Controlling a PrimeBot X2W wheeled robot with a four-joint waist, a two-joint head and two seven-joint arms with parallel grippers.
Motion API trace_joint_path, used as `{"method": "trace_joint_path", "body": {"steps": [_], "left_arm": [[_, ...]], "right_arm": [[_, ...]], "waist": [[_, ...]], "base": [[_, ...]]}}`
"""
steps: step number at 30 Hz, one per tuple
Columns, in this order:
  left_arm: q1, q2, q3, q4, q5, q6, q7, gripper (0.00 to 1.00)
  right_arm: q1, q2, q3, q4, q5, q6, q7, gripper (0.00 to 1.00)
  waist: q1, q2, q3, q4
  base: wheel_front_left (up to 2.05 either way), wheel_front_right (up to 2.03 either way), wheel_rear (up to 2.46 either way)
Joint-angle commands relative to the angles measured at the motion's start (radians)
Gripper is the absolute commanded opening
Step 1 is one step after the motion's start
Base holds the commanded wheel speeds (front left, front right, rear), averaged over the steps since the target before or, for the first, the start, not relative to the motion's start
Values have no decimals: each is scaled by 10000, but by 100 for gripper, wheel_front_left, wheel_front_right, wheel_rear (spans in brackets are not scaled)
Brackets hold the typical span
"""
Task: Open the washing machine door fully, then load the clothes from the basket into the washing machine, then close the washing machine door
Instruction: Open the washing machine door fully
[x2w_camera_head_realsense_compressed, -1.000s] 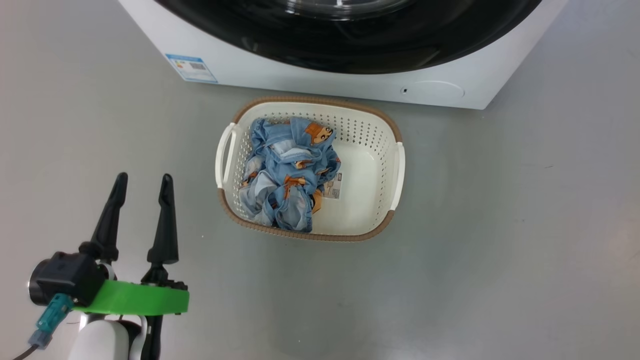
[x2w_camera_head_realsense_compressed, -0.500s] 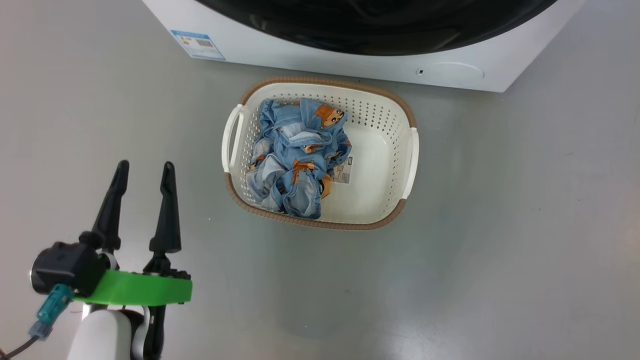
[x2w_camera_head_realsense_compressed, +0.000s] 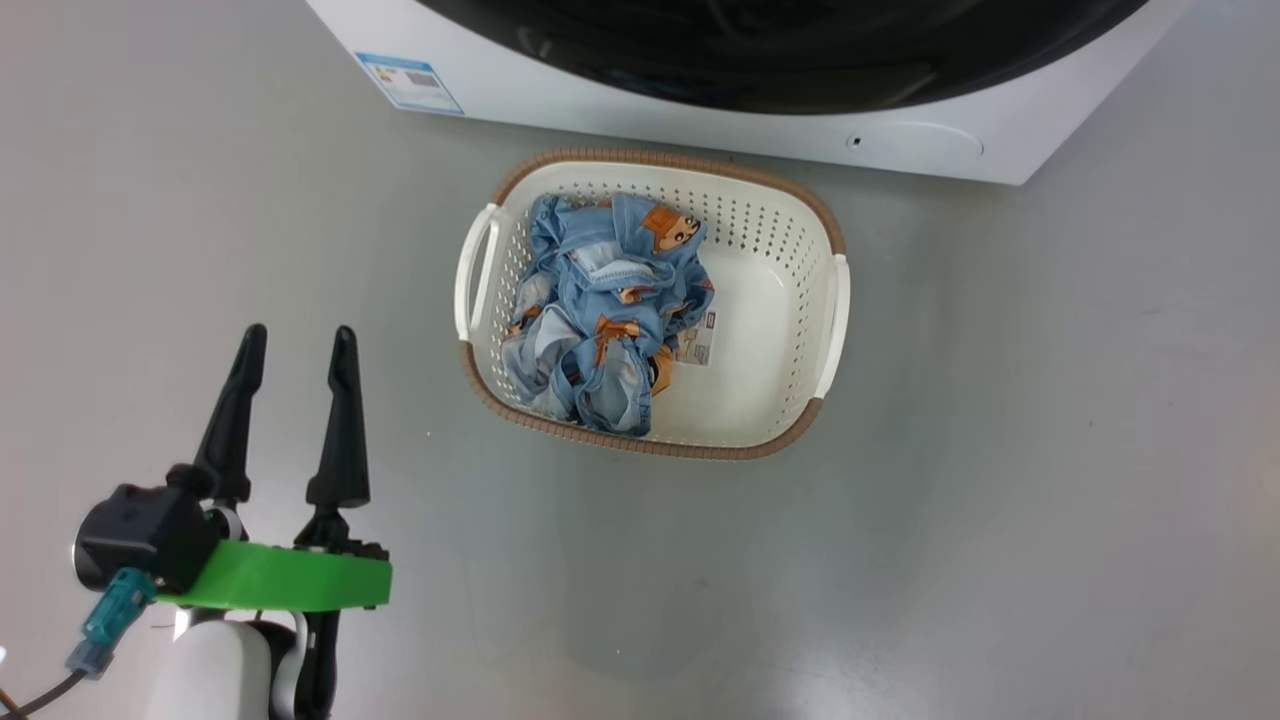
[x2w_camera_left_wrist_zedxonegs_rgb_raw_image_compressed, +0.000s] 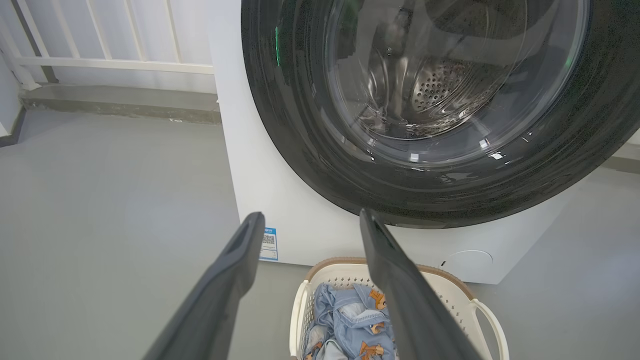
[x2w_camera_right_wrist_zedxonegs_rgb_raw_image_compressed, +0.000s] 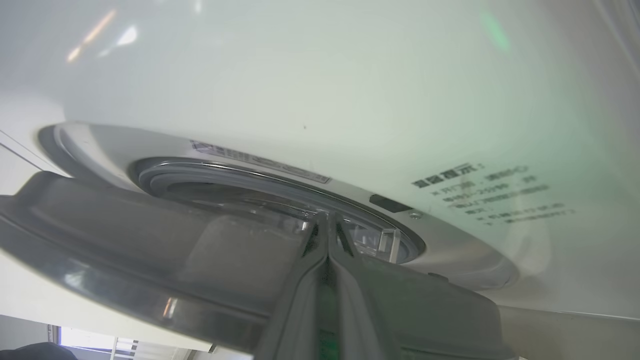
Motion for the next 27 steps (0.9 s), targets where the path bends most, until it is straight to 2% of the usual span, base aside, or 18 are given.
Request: {"method": "trace_joint_path", "body": {"steps": [1,8,27], "left_arm": [[-71,226,324,-139,-45,-31,-94,100],[191,240,371,45,18,-31,-94,100],[800,446,372,228,23,-31,-94,100]], "right_arm": [[79,191,161,-189,200,16,299,0],[911,342,267,-434,595,16,946,0],[2857,643,331,-1386,1005,16,1306,0]], "waist": [[0,-1,-130,-19],[0,-1,-727,-233],[0,-1,-1870,-385]], "base": [[0,0,0],[0,0,0],[0,0,0]]}}
